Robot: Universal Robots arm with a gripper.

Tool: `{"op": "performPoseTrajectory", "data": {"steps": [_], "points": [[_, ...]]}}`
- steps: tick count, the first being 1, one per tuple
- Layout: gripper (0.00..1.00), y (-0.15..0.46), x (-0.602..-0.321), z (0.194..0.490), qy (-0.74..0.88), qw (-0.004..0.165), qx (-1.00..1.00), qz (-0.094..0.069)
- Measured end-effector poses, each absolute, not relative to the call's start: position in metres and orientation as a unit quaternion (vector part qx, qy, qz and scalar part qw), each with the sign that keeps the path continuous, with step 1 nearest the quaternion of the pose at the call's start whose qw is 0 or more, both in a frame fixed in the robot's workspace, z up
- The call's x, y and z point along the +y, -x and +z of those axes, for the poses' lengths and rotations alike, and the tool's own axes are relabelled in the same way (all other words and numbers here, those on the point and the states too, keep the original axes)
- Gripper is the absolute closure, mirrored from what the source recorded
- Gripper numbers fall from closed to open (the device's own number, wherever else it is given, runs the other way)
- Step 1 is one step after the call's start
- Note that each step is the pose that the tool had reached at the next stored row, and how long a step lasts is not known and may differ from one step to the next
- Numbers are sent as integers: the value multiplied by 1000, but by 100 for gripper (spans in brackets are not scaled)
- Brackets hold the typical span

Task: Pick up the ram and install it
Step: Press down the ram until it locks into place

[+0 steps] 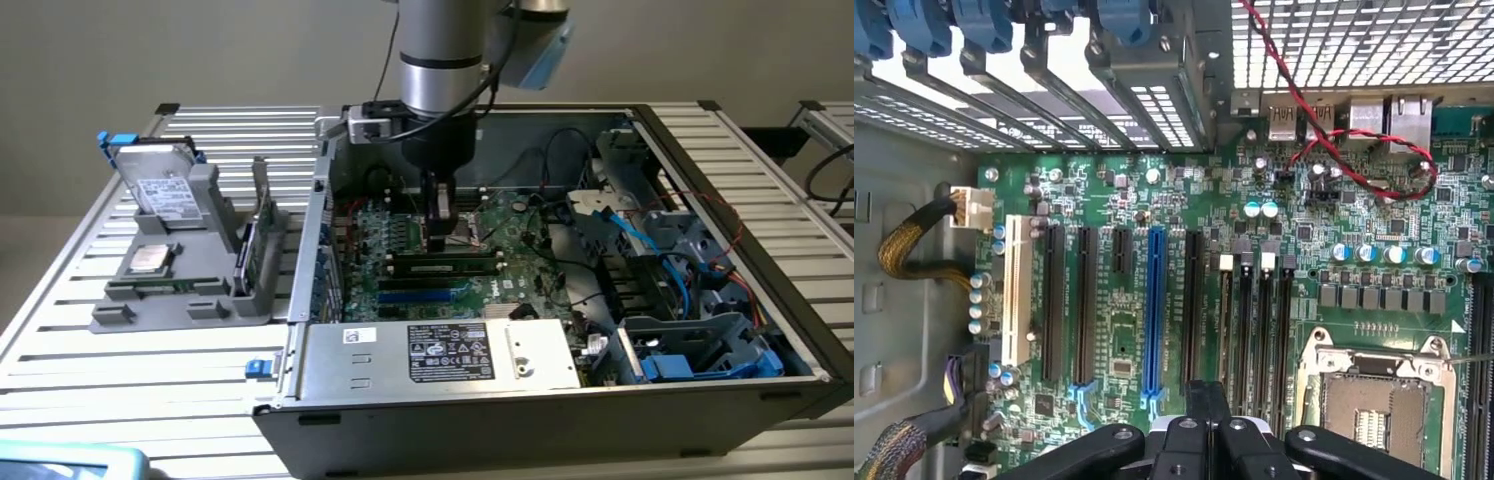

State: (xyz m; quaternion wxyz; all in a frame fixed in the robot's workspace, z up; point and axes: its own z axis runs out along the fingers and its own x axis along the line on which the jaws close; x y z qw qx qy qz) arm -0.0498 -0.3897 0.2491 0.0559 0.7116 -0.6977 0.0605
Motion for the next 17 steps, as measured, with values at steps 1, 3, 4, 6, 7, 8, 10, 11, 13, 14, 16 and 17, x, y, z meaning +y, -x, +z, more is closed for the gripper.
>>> {"op": "performPoseTrajectory", "data": {"steps": [1, 3, 4, 6, 7, 8, 10, 11, 13, 14, 16, 17], "points": [[89, 50, -390, 248, -712, 55, -698, 62], [89, 51, -390, 245, -712, 53, -697, 64], [89, 51, -390, 244, -712, 52, -697, 65], [89, 52, -390, 241, -713, 50, -697, 66], [89, 53, -390, 240, -713, 49, -697, 67], [89, 54, -390, 239, -713, 48, -696, 68], [89, 55, -390, 236, -713, 47, -696, 70], [89, 56, -390, 235, -713, 46, -696, 71], [89, 58, -390, 232, -713, 44, -696, 73], [89, 59, -390, 231, -713, 43, -696, 74], [89, 60, -390, 228, -713, 40, -696, 76], [89, 60, -390, 227, -713, 39, -696, 78]]}}
